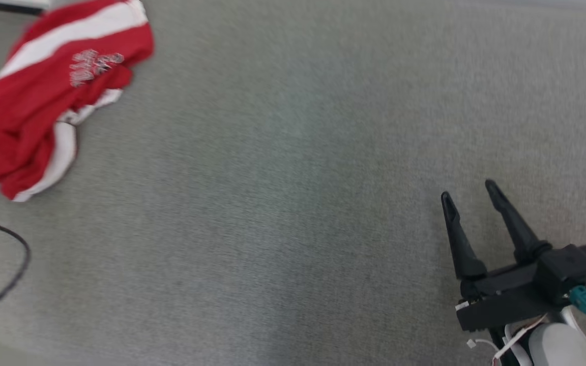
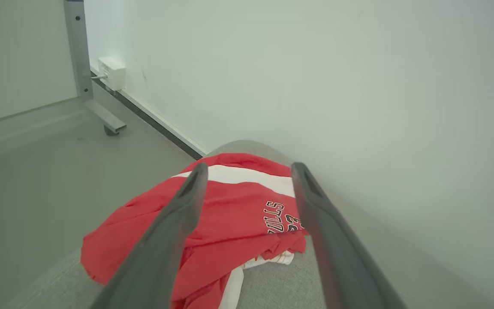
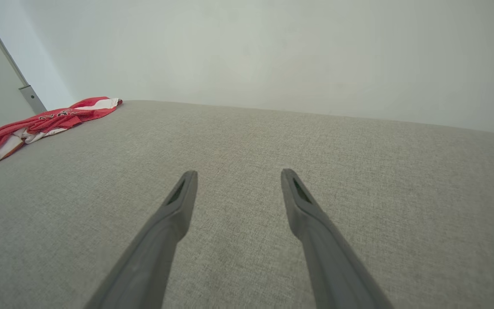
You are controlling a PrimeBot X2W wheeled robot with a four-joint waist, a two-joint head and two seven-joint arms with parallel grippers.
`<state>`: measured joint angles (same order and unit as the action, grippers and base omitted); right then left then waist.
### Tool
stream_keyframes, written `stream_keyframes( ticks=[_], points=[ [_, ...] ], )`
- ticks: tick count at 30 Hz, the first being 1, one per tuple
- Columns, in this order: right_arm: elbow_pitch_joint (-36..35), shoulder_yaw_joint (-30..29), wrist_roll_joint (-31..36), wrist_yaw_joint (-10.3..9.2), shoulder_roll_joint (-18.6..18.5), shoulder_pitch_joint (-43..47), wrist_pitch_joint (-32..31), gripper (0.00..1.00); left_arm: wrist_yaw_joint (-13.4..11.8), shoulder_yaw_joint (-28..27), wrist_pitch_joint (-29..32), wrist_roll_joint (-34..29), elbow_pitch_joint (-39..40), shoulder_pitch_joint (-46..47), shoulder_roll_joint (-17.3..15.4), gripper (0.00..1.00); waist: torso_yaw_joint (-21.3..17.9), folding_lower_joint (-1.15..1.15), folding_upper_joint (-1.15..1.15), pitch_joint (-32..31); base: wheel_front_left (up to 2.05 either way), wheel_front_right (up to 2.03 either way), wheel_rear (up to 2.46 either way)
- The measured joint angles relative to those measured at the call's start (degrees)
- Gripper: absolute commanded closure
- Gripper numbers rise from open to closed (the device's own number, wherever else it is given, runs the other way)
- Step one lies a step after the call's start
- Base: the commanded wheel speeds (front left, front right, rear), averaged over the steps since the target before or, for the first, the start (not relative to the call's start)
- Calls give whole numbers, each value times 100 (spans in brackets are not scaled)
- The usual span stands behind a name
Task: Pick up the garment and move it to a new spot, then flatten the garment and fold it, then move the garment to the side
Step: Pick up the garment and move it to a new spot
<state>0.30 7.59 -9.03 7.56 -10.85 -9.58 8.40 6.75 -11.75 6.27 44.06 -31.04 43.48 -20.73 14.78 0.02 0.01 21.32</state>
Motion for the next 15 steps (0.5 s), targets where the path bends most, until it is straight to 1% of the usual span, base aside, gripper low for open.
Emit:
stream_keyframes(
  ticks=[2, 3, 5, 9, 11, 15],
  points=[
    [-162, 9, 33, 0, -31, -64, -41, 0, -97, -73, 261, 107, -63, 204, -193, 0, -109, 0, 0, 248, 0, 0, 0],
    [-235, 10, 58, 0, -37, -105, -70, 0, -186, -120, 413, 151, -103, 305, -277, 0, -165, 0, 0, 374, 0, 0, 0],
    [-360, -3, 88, 0, -51, -168, -87, 0, -311, -175, 687, 243, -165, 510, -382, 0, -273, 0, 0, 616, 0, 0, 0],
    [-557, -34, 107, 0, -71, -248, -115, 0, -641, -197, 1359, 414, -286, 886, -565, 0, -489, 0, 0, 1052, 0, 0, 0],
    [-624, -26, 110, 0, -64, -290, -104, 0, -935, -119, 1779, 401, -294, 921, -641, 0, -607, -1, 0, 1232, 0, 0, 0],
    [-691, -11, 110, 0, -27, -322, -60, 0, -1372, -81, 2560, 486, -192, 901, -690, 0, -895, -1, 0, 1456, 0, 0, 0]
  ],
)
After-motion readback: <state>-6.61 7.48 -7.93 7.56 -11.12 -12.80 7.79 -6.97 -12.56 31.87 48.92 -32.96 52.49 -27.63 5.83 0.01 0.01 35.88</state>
